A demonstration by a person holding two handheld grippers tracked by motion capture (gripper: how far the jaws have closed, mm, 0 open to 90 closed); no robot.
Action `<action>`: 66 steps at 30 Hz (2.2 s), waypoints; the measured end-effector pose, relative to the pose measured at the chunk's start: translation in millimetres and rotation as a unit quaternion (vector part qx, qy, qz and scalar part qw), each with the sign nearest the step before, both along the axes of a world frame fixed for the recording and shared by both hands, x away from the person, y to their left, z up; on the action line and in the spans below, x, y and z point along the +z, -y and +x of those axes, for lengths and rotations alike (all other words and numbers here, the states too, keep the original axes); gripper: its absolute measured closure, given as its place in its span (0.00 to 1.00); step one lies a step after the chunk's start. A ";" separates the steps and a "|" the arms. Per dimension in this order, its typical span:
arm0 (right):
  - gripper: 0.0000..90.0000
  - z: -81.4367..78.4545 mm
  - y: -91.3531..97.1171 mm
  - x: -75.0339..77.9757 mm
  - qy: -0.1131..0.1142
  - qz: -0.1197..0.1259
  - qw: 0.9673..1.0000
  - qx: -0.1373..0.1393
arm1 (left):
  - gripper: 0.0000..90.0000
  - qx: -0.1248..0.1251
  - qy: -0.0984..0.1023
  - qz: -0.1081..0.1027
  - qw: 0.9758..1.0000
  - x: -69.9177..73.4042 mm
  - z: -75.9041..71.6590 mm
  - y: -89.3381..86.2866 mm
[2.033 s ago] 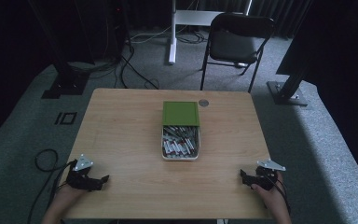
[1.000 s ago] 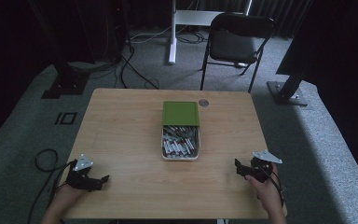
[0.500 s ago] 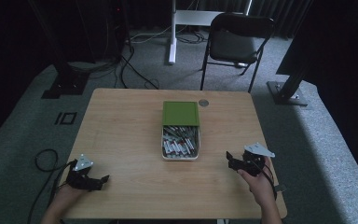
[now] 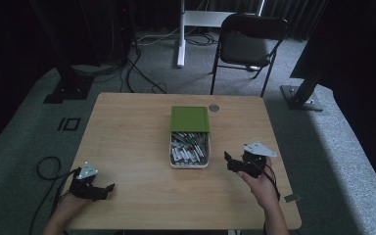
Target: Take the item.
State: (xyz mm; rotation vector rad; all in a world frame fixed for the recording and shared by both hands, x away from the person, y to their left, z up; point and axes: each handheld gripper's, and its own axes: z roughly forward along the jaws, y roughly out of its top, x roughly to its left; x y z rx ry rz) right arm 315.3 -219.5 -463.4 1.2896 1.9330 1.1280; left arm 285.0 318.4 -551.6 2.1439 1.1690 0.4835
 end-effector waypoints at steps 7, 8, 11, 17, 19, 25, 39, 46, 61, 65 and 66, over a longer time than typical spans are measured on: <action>0.22 3.7 -19.6 4.7 0.006 -0.003 1.000 0.026 | 0.02 0.000 0.000 0.000 1.000 0.0 0.0 0.0; 0.23 3.9 -22.4 5.5 0.007 -0.001 1.000 0.029 | 0.02 0.000 0.000 0.000 1.000 0.0 0.0 0.0; 0.23 5.3 -30.7 7.3 0.009 -0.001 0.999 0.037 | 0.02 0.000 0.000 0.000 1.000 0.0 0.0 0.0; 0.24 6.8 -45.7 12.3 0.014 0.001 0.998 0.057 | 0.02 0.000 0.000 0.000 1.000 0.0 0.0 0.0; 0.24 7.3 -50.8 13.5 0.016 0.002 0.998 0.064 | 0.01 0.000 0.000 0.000 1.000 0.0 0.0 0.0; 0.25 9.3 -67.5 13.0 0.014 0.003 0.996 0.084 | 0.02 0.001 0.000 -0.001 1.000 0.0 0.0 0.1; 0.39 10.1 -100.7 3.3 0.008 -0.010 0.993 0.113 | 0.02 0.001 0.000 -0.001 1.000 -0.1 0.0 0.1; 0.66 11.5 -108.3 -8.0 0.002 -0.032 0.992 0.126 | 0.02 0.000 0.000 0.000 1.000 0.0 0.0 0.0; 0.84 17.7 -116.8 -26.9 -0.017 -0.061 0.993 0.104 | 0.02 0.000 0.000 0.001 1.000 0.1 0.0 -0.1; 0.88 19.5 -118.5 -32.3 -0.015 -0.071 0.992 0.099 | 0.02 0.000 0.000 0.001 1.000 0.1 0.0 -0.1; 0.88 20.1 -119.2 -34.0 -0.023 -0.069 0.993 0.098 | 0.02 -0.001 0.000 0.001 1.000 0.1 0.0 -0.1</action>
